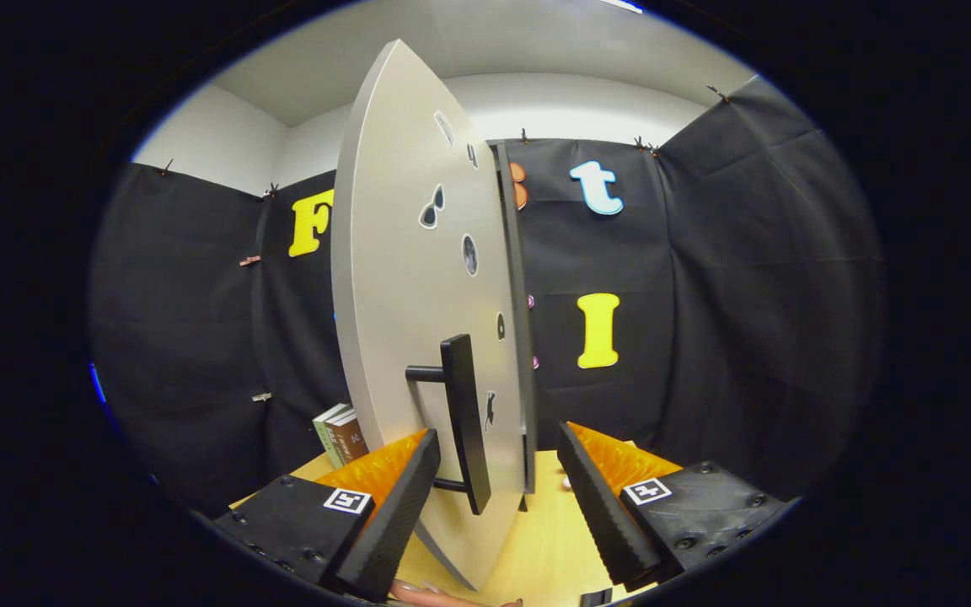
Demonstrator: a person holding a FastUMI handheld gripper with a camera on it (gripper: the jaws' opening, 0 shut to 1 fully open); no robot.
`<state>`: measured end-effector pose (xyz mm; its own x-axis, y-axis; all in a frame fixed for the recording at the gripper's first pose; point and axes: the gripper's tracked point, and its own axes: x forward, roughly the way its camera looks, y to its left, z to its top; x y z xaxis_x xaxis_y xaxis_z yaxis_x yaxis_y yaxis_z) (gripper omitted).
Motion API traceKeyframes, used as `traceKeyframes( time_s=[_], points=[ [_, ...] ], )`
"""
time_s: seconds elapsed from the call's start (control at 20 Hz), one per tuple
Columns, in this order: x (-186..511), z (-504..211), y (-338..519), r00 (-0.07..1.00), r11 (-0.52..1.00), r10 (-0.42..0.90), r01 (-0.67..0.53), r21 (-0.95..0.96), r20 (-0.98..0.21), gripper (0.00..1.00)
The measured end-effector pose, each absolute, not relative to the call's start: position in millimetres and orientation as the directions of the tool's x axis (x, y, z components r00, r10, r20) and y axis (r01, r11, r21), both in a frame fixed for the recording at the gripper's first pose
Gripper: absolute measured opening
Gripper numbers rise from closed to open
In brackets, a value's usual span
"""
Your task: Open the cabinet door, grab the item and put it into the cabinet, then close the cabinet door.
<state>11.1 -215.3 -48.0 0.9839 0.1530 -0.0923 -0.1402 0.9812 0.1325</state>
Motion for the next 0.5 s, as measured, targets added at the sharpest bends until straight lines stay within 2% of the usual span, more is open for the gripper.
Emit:
traceKeyframes(
  time_s=[0.5],
  points=[
    [39,-51,-83,0.987,0.975,0.147,-0.133,0.18,-0.069,0.93]
  ],
)
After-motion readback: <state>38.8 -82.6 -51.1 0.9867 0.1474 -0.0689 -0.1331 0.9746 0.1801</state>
